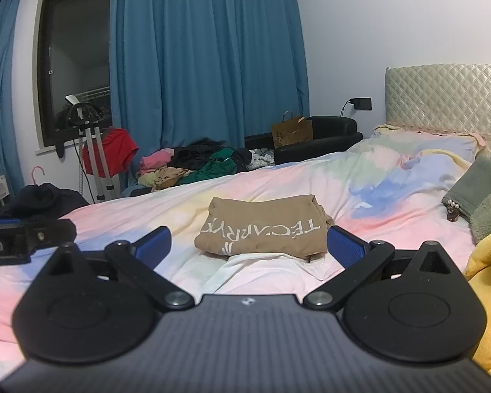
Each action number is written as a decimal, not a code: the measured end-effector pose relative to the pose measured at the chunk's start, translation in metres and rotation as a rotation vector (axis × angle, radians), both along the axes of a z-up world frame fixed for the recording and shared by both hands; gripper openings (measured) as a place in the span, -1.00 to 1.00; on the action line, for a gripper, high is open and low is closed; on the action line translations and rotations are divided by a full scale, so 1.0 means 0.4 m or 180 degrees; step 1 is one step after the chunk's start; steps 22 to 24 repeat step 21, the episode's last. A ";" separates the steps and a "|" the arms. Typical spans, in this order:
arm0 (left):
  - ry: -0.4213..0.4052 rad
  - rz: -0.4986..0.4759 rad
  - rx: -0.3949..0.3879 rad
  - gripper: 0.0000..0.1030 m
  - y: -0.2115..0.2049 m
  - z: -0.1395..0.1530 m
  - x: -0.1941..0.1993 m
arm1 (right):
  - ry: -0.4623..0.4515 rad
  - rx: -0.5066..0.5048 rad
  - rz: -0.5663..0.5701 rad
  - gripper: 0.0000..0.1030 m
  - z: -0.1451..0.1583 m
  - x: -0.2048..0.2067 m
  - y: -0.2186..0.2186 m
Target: Fold clothes
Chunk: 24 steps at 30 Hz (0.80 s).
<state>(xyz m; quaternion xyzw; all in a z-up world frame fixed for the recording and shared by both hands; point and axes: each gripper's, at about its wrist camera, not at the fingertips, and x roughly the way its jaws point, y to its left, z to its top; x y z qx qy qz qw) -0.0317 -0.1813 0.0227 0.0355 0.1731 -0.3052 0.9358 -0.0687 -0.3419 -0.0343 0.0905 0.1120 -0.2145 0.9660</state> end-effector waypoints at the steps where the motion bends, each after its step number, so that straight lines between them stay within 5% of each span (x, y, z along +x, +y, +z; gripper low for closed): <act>1: -0.0012 0.0002 0.0013 0.99 -0.001 0.000 -0.002 | 0.0000 -0.0002 -0.0002 1.00 0.000 0.000 0.000; 24: -0.0034 0.0024 0.0029 0.99 0.006 0.003 -0.007 | 0.0050 -0.0038 -0.0023 1.00 -0.003 0.001 0.017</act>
